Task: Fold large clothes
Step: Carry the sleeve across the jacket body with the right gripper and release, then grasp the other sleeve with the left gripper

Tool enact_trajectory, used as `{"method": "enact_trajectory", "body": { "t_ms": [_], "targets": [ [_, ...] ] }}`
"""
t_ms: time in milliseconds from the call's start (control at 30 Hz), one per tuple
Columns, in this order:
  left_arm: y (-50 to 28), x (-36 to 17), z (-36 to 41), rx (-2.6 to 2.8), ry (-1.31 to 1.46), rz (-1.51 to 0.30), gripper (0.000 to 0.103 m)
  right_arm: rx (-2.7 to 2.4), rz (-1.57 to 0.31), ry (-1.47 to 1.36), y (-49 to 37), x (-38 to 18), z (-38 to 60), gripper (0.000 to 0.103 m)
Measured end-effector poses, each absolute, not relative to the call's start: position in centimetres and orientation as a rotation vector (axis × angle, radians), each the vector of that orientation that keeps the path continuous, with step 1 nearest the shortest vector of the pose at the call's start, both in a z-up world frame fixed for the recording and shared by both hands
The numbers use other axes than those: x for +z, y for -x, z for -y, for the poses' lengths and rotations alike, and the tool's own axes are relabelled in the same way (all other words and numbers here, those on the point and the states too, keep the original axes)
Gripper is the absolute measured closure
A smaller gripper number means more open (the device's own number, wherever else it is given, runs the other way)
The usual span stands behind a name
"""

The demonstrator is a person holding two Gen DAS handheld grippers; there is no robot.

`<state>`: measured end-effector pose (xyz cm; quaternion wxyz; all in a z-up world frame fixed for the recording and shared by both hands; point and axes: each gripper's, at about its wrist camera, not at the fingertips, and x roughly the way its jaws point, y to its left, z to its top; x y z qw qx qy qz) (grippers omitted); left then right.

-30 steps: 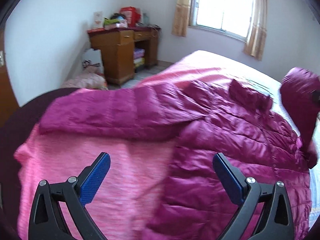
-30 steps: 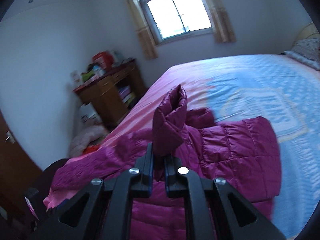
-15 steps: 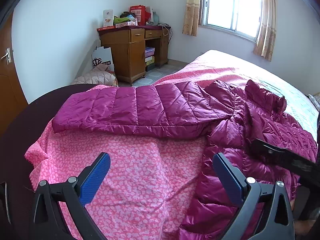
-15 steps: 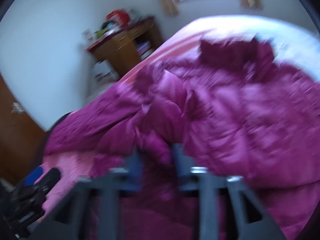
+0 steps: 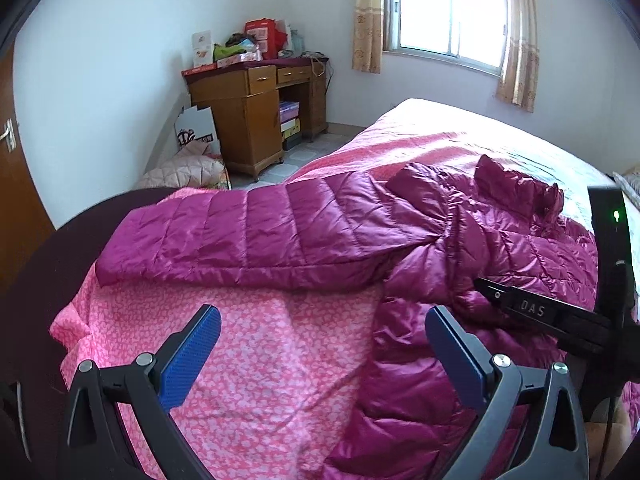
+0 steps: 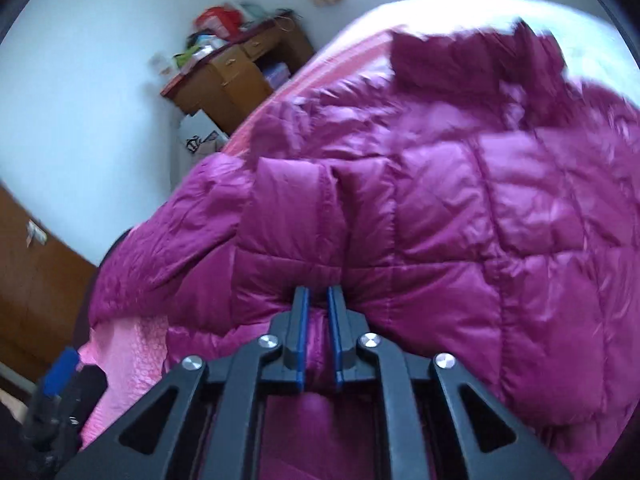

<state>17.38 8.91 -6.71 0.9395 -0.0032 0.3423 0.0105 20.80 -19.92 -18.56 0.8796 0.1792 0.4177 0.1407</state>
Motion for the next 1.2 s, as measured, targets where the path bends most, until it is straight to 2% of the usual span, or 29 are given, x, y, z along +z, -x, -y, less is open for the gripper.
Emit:
{"method": "enact_trajectory", "body": {
  "t_ms": [100, 200, 233, 267, 333, 400, 467, 500, 533, 600, 733, 1000, 1067, 1100, 1133, 1200],
  "targets": [
    [-17.8, -6.1, -7.7, 0.004, -0.011, -0.692, 0.001, 0.328, -0.890, -0.445, -20.5, -17.6, 21.2, 0.087],
    [-18.6, -5.3, -6.0, -0.023, -0.026, -0.682, 0.001, 0.292, -0.763, -0.449, -19.2, -14.0, 24.1, 0.087],
    [-19.0, -5.1, -5.0, -0.031, -0.045, -0.679, 0.001, 0.257, -0.728, -0.420, -18.6, -12.9, 25.3, 0.083],
    [-19.3, -4.8, -4.1, -0.033, -0.064, -0.671, 0.001, 0.186, -0.693, -0.377, -17.7, -11.8, 27.2, 0.078],
    [-20.0, -4.5, -1.9, -0.049, -0.093, -0.648, 0.001, 0.055, -0.684, -0.330, -17.3, -10.9, 30.7, 0.045],
    [-20.8, -4.5, 0.1, -0.077, -0.100, -0.638, 0.001, -0.122, -0.674, -0.287, -16.4, -10.8, 34.9, 0.037],
    [-22.4, -5.3, 2.3, -0.074, -0.115, -0.665, 0.001, -0.230, -0.688, -0.244, -15.4, -11.2, 37.7, 0.037],
    [-23.1, -5.8, 3.1, -0.066, -0.119, -0.681, 0.001, -0.280, -0.709, -0.221, -15.3, -11.8, 39.0, 0.043],
    [-23.9, -6.4, 3.8, -0.053, -0.126, -0.698, 0.001, -0.313, -0.729, -0.213, -15.1, -12.3, 40.0, 0.055],
    [-25.4, -8.0, 5.0, -0.007, -0.152, -0.742, 0.001, -0.319, -0.778, -0.244, -15.0, -13.8, 41.4, 0.069],
    [-27.0, -11.3, 5.6, 0.049, -0.180, -0.833, 0.001, -0.294, -0.807, -0.319, -14.6, -17.4, 42.4, 0.069],
    [-27.0, -12.3, 5.3, 0.036, -0.149, -0.812, 0.001, -0.306, -0.751, -0.294, -13.4, -16.7, 41.6, 0.063],
    [-27.1, -12.4, 4.7, 0.013, -0.110, -0.828, 0.001, -0.305, -0.751, -0.288, -13.8, -17.0, 41.8, 0.058],
    [-27.2, -12.4, 4.4, -0.002, -0.091, -0.840, 0.001, -0.305, -0.753, -0.280, -13.9, -17.0, 41.7, 0.052],
    [-27.2, -12.3, 4.2, -0.017, -0.086, -0.850, 0.001, -0.308, -0.754, -0.273, -13.9, -17.1, 41.5, 0.034],
    [-26.1, -11.3, 2.8, 0.010, -0.076, -0.824, 0.001, -0.367, -0.785, -0.262, -14.2, -17.4, 41.7, 0.007]
  ]
}}
